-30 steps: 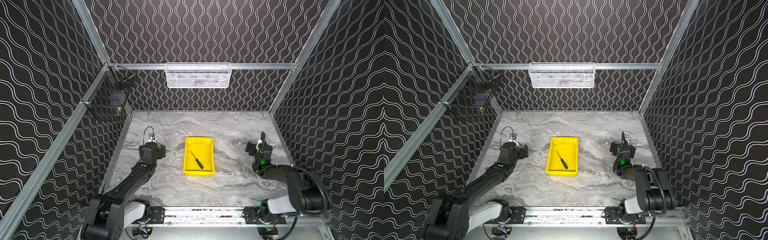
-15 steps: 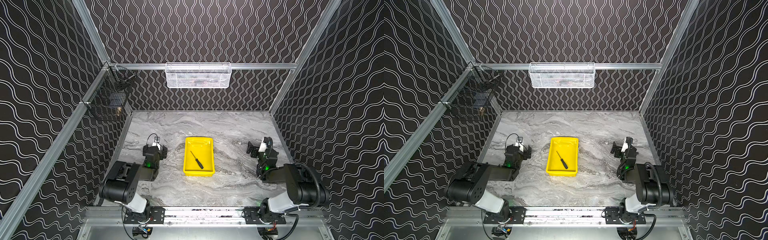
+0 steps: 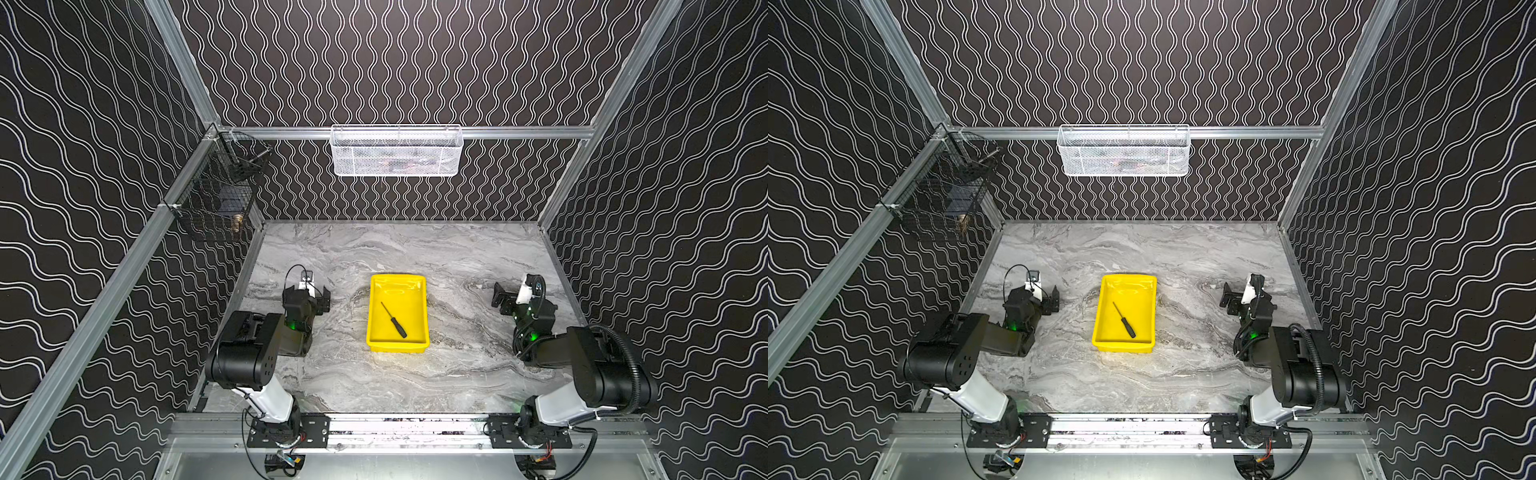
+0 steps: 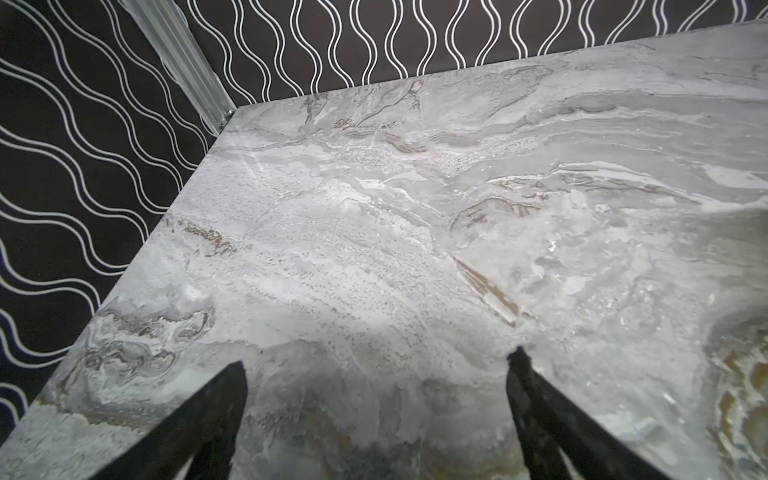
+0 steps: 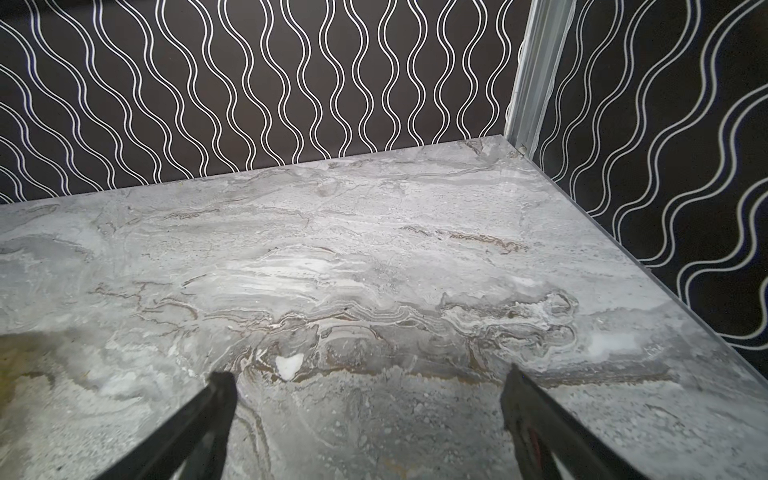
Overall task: Put the screwdriver in the bin
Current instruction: Reset both arms
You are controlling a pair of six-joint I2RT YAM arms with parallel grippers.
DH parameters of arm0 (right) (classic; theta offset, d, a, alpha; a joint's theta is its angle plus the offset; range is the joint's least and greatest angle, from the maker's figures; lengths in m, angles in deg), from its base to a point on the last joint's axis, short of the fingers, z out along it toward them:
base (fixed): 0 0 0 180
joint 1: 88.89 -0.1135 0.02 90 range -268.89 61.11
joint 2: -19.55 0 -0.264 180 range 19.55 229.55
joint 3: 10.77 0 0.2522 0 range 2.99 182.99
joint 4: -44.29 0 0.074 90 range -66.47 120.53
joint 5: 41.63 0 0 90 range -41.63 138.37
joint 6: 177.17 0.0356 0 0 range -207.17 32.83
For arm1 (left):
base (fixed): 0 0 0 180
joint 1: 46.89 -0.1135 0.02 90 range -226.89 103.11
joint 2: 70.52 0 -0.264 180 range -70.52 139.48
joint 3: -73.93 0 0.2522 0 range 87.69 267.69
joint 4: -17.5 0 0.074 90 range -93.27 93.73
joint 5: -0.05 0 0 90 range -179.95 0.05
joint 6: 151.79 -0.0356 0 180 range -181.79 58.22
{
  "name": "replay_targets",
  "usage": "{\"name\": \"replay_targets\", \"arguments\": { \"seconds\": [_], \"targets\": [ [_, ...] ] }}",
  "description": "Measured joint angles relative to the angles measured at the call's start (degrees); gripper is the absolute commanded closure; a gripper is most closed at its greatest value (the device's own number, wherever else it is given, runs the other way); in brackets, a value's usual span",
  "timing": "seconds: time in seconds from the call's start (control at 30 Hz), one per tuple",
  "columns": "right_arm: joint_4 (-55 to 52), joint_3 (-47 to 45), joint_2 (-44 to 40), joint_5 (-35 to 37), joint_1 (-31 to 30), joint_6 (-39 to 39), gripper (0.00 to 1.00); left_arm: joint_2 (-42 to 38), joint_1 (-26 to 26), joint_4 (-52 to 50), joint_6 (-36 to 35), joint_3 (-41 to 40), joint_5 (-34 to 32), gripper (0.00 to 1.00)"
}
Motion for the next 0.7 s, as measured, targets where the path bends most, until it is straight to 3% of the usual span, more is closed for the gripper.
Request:
{"name": "replay_targets", "arguments": {
  "seconds": [0.57, 0.7],
  "targets": [
    [0.6, -0.3, 0.0, 0.0, 0.0, -0.2, 0.0, 0.0, 0.0, 0.5, 0.3, -0.3, 0.9, 0.01],
    [4.1, -3.9, -0.5, 1.3, 0.0, -0.1, 0.01, 0.0, 0.0, 0.5, 0.3, -0.3, 0.9, 0.01]
  ]
}}
